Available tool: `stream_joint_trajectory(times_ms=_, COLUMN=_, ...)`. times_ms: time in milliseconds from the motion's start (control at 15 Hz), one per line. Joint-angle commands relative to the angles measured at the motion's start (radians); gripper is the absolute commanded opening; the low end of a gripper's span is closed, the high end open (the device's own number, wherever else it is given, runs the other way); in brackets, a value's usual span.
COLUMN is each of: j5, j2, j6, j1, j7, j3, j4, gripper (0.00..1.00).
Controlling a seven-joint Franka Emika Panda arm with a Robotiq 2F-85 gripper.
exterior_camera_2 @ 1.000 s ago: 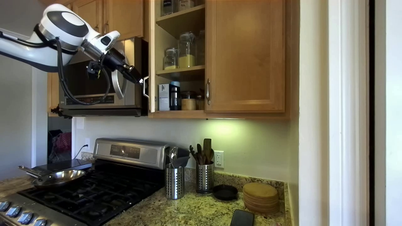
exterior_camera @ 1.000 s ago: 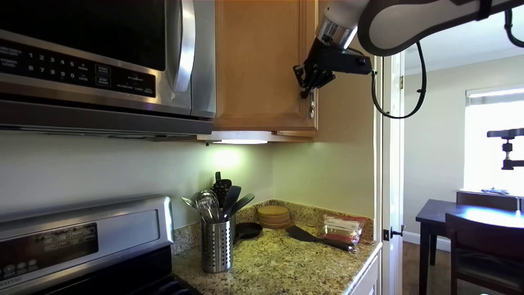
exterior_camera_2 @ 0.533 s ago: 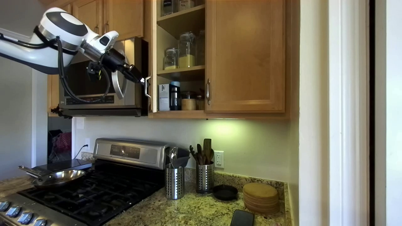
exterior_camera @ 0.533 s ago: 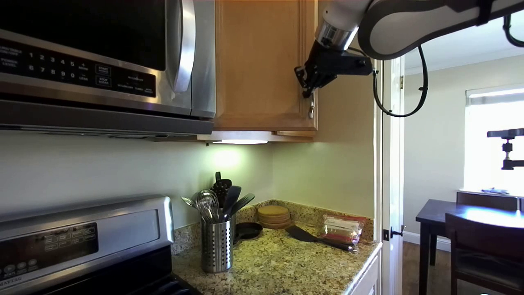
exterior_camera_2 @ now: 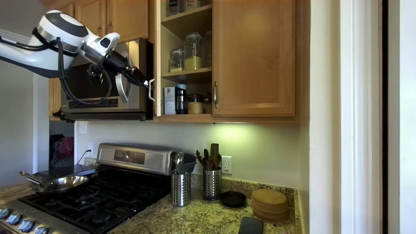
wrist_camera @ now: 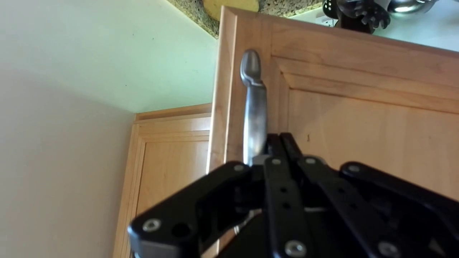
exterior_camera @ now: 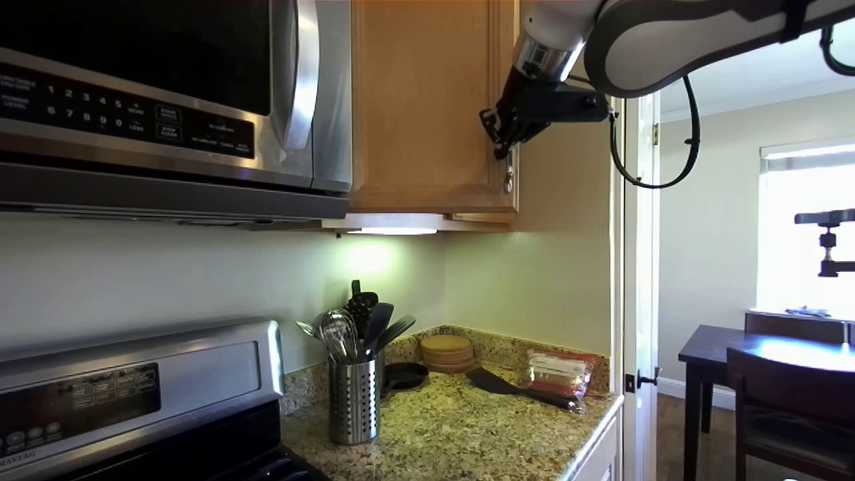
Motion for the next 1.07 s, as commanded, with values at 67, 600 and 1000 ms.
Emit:
stream_joint_trajectory(times_ms=67, j5=0.062, j2=0.0, j6=-0.157, j1=0.078, j7=-0.075, j3=-0.032, j4=0.024, gripper=0.05)
stream_joint_trajectory(times_ms=600, j5=0.178, j2=0.007, j6=-0.333, j1=0.14, j7=-0.203, j3=-0.059, j4=0.057, gripper=0.29)
stream_joint_trajectory(times_ms=1000, j5=0.207, j2=0.001, j6=-0.245, j1=0.146, j7=-0.227, j3=-0.079, j4=0.044, gripper=0.65)
